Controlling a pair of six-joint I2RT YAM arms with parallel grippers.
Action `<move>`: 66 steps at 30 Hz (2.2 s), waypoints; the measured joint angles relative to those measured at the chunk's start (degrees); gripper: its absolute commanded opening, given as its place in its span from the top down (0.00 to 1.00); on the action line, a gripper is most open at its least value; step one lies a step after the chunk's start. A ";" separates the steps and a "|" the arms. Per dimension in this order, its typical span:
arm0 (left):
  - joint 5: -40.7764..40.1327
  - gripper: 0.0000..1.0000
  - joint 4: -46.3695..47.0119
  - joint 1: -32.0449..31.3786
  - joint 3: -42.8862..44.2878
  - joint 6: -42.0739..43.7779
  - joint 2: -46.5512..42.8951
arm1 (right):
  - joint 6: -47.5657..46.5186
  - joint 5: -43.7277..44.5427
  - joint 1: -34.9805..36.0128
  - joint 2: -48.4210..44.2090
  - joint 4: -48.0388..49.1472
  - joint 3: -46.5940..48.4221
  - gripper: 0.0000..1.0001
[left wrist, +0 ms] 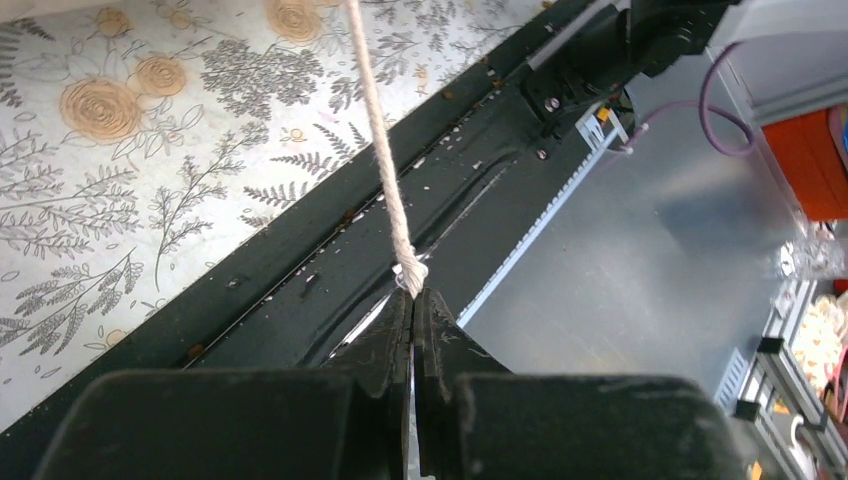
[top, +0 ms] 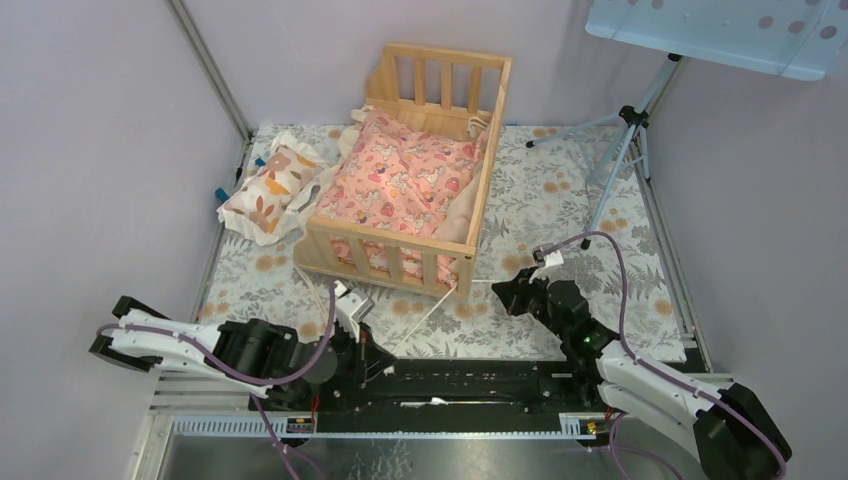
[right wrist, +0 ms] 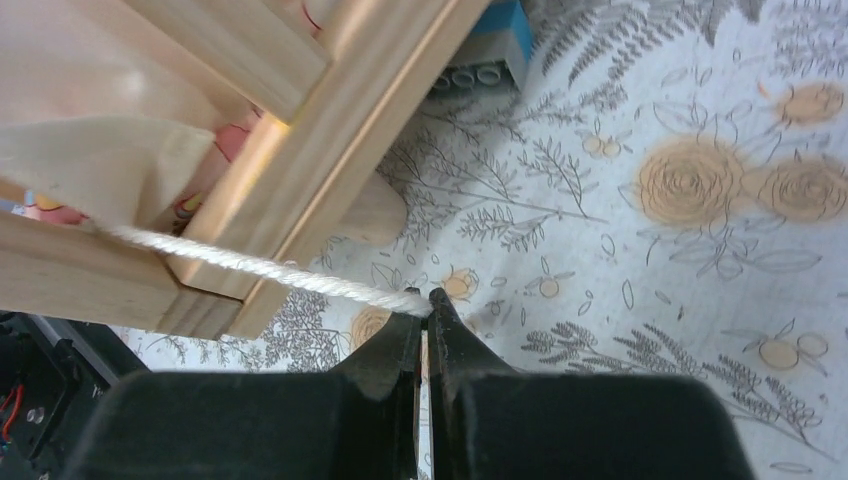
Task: Set up the pet bed
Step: Cross the ropes on the bed frame.
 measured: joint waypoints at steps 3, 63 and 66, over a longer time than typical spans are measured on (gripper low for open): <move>2.08 1.00 -0.11 0.00 1.88 2.43 0.26 | 1.57 -0.04 0.02 0.63 -3.78 1.36 1.00; -10.62 0.99 49.33 7.67 10.82 3.50 57.40 | 22.51 5.55 0.00 -8.98 -64.52 27.28 0.45; -11.78 1.00 50.25 8.31 13.94 2.08 60.74 | 21.92 9.18 0.02 -10.95 -67.10 28.83 0.43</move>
